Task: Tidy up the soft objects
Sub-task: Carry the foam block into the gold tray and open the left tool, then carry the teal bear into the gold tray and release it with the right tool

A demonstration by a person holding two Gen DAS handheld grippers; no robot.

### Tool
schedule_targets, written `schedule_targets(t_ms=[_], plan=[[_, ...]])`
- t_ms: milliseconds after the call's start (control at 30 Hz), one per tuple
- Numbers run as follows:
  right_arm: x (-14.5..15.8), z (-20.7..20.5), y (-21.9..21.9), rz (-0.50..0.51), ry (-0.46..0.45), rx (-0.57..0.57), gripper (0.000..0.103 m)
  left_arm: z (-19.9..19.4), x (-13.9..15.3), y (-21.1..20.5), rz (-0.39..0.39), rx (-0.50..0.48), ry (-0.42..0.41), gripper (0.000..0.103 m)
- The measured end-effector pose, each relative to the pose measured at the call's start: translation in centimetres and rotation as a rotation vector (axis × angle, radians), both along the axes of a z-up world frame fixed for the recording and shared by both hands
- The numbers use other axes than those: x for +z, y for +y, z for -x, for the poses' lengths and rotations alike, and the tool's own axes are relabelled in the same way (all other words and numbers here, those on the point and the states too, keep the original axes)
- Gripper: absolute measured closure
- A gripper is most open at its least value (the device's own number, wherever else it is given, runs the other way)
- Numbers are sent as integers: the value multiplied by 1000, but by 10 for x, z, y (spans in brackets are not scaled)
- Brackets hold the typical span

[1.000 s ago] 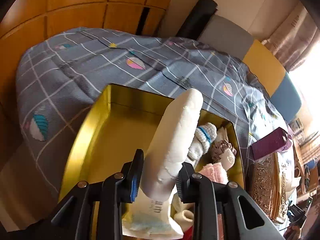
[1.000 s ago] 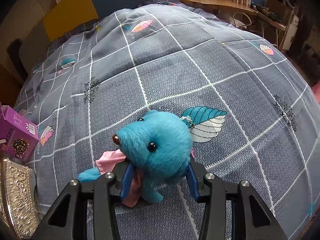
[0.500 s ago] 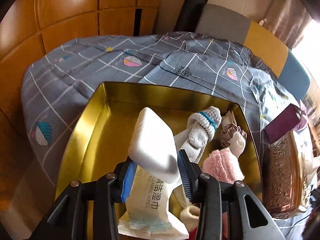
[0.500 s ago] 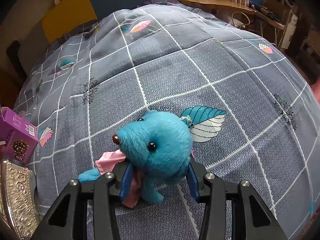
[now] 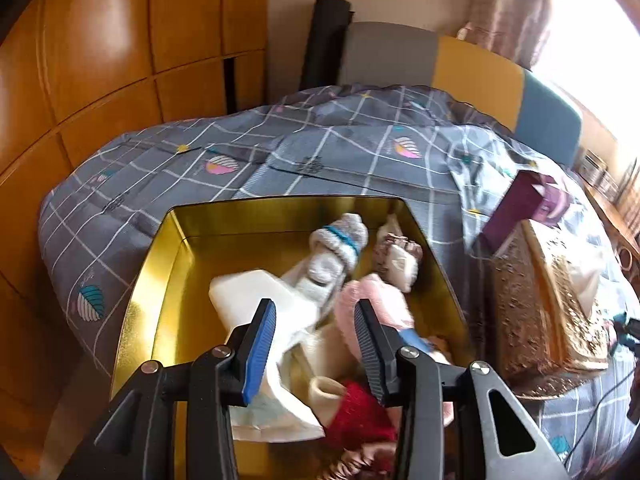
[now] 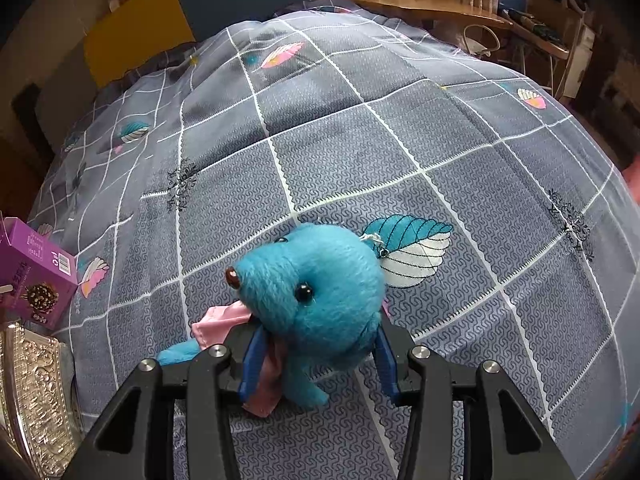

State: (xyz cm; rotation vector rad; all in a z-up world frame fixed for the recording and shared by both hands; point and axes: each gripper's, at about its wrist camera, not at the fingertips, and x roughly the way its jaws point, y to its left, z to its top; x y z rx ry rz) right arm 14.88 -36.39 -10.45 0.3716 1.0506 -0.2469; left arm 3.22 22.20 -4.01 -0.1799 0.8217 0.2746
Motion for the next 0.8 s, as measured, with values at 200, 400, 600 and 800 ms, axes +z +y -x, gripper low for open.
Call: schedule_targets(t_ms=[200, 400, 600, 800], plan=[[2, 0, 1, 1, -13, 0, 56, 4, 4, -19, -15, -50, -7, 62], [7, 0, 2, -1, -44, -3, 56, 7, 6, -35, -28, -95, -10, 62], [11, 0, 1, -22, -70, -17, 56, 9, 9, -48, -45, -136, -18, 62], [10, 0, -3, -62, -73, -53, 56, 11, 11, -57, -55, -172, -21, 62]])
